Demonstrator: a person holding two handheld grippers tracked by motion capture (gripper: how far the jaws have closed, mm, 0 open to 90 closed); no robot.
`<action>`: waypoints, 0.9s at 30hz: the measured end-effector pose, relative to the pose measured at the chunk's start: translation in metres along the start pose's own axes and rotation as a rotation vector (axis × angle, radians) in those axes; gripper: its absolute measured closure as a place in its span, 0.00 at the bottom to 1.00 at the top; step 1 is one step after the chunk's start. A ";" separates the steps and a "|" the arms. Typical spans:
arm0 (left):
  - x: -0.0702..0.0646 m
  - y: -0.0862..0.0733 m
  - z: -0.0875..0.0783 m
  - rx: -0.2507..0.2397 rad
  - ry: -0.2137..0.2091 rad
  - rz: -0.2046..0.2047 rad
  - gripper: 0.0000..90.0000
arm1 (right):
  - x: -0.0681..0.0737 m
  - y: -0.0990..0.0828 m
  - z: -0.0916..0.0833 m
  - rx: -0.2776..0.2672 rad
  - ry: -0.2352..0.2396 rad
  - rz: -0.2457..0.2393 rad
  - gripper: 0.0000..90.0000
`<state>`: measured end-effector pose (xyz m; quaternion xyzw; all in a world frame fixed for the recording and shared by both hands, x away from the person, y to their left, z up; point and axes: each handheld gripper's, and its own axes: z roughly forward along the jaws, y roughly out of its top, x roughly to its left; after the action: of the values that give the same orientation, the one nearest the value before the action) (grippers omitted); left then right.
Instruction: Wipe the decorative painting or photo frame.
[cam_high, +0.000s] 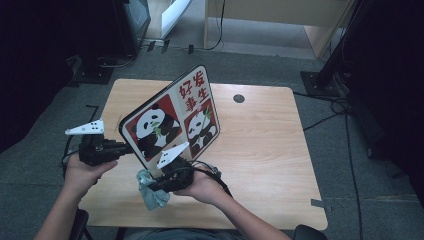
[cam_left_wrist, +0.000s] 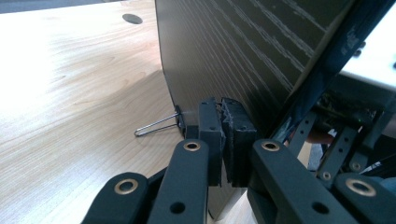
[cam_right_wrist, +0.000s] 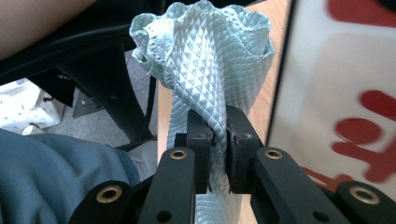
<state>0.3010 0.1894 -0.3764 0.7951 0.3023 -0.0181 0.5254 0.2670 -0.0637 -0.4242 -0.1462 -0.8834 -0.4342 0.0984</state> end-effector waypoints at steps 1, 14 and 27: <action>0.000 0.000 0.000 0.000 0.000 0.000 0.98 | 0.000 0.000 0.003 0.005 0.005 0.000 0.92; -0.001 -0.001 0.001 0.007 -0.001 0.004 0.97 | -0.018 -0.011 0.014 0.053 -0.012 0.073 0.92; 0.000 0.000 0.002 0.011 -0.005 0.003 0.98 | -0.023 -0.016 0.008 0.042 -0.022 0.108 0.92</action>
<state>0.3010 0.1881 -0.3774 0.7985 0.2997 -0.0209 0.5217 0.2832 -0.0706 -0.4474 -0.1963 -0.8843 -0.4079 0.1149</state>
